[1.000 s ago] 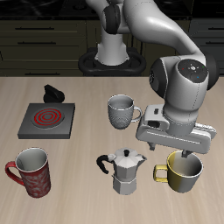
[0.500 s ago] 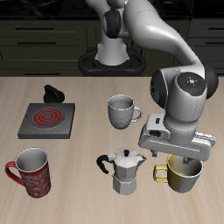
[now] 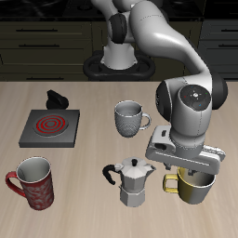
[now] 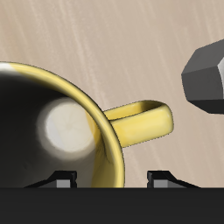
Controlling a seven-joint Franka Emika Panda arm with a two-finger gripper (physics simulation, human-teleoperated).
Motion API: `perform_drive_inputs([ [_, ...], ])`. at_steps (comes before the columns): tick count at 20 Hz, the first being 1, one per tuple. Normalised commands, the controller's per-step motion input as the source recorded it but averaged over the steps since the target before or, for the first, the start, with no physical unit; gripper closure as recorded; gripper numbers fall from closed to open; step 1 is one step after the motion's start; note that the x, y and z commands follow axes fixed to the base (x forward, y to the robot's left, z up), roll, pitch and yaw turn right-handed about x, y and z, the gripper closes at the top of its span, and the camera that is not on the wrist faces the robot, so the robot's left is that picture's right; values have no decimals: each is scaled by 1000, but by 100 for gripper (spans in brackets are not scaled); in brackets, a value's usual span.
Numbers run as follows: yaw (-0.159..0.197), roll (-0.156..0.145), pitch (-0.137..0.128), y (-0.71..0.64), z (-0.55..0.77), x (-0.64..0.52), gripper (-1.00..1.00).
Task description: Place the white and yellow mug on the plate
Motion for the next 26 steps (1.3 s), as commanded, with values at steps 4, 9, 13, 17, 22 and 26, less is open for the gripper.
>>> perform_drive_inputs([
  [4, -1, 50, -36, 183, 128, -172, 100],
  [9, 31, 21, -50, 38, 225, -50, 100],
  [13, 25, -11, -20, -66, 135, 67, 100],
  [17, 95, 29, -70, 145, 187, -131, 100],
  [22, 118, -4, -70, -47, 176, -160, 100],
  [26, 182, 9, -131, 95, 353, -381, 100],
])
